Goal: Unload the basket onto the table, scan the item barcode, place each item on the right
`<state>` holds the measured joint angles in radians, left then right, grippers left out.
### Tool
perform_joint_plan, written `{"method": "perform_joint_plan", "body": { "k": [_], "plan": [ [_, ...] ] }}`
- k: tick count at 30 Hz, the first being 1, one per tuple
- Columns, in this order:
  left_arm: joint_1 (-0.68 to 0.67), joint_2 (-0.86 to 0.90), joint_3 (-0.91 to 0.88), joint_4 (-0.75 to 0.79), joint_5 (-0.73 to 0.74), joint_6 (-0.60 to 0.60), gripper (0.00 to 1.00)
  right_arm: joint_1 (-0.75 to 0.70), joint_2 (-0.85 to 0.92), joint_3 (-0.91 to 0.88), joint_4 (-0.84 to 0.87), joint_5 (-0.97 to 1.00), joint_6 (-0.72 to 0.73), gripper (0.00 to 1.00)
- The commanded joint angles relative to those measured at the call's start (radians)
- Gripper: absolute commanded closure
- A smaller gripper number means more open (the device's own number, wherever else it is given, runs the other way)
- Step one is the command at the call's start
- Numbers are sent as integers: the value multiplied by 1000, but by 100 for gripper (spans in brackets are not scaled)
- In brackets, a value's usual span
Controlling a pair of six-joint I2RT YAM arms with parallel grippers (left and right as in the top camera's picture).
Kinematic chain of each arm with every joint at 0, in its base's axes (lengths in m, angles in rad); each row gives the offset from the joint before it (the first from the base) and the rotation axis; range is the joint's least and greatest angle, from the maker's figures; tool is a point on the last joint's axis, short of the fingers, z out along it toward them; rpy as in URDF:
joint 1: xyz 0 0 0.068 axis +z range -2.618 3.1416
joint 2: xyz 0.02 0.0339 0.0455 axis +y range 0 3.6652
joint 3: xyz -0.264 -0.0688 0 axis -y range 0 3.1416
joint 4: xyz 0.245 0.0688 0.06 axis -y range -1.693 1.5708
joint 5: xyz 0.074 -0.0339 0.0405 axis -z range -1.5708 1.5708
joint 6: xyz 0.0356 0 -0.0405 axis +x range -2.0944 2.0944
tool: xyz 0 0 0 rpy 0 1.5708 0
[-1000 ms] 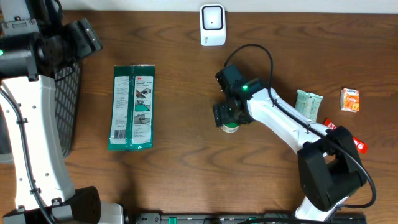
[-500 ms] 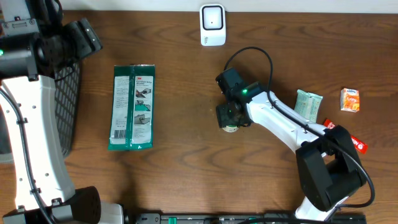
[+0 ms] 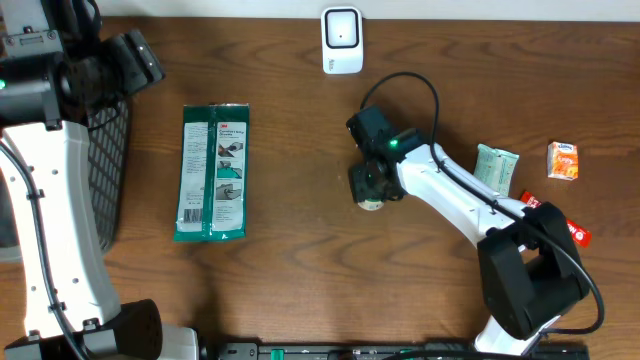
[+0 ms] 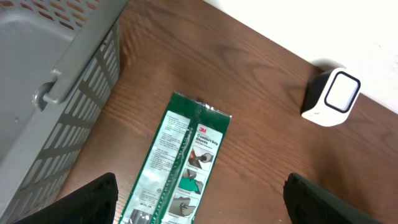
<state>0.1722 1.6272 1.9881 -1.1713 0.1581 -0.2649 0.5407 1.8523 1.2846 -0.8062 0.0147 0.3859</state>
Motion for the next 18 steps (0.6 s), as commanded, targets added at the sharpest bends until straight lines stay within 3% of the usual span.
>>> {"method": "perform_joint_plan", "body": {
  "k": [1,8,11,18],
  "plan": [
    [3,3,5,-3,6,9,15,4,-99,64,3,7,1,67],
    [3,3,5,-3,6,9,15,-2,-311,74,161,67,-66,80],
    [3,3,5,-3,6,9,15,-5,-365,74,271,161,-66,99],
    [3,3,5,-3,6,9,15,-5,-351,74,583,294,-243,99]
  ]
}}
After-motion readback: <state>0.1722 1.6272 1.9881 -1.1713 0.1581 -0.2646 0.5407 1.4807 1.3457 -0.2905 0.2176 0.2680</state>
